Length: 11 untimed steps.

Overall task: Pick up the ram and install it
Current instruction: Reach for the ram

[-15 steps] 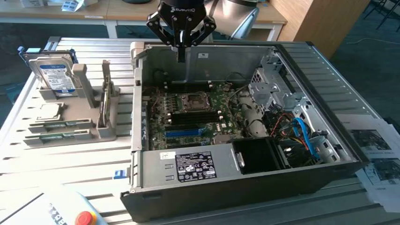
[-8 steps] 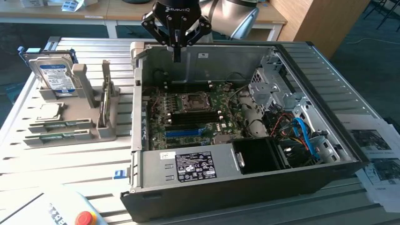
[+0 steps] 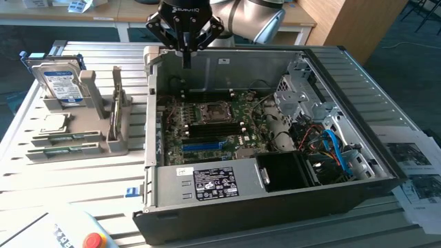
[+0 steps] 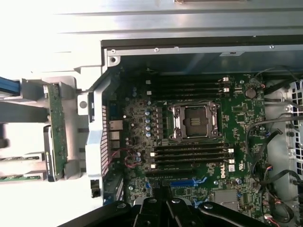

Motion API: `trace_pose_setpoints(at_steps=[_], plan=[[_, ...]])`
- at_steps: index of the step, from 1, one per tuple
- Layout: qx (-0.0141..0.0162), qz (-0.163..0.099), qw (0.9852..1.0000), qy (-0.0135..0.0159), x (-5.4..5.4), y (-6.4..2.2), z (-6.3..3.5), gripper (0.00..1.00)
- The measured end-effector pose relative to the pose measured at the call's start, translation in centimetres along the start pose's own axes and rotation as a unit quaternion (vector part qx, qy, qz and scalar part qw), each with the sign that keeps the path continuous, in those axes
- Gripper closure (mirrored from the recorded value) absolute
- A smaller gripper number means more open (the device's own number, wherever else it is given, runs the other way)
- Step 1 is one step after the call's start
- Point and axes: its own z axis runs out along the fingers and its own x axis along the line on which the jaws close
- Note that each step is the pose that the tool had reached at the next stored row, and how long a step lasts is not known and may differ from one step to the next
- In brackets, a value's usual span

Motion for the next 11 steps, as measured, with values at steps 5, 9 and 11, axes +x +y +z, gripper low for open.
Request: trace_pose_setpoints(at_steps=[5,9,11], plan=[[0.0,0.0,1.0,0.0,0.9,0.02,-0.02,0.9],[0.0,0.0,1.0,0.0,1.5,0.0,-0.03,0.9],[0.0,0.0,1.0,0.0,1.7,-0.01,-0.04,0.9]])
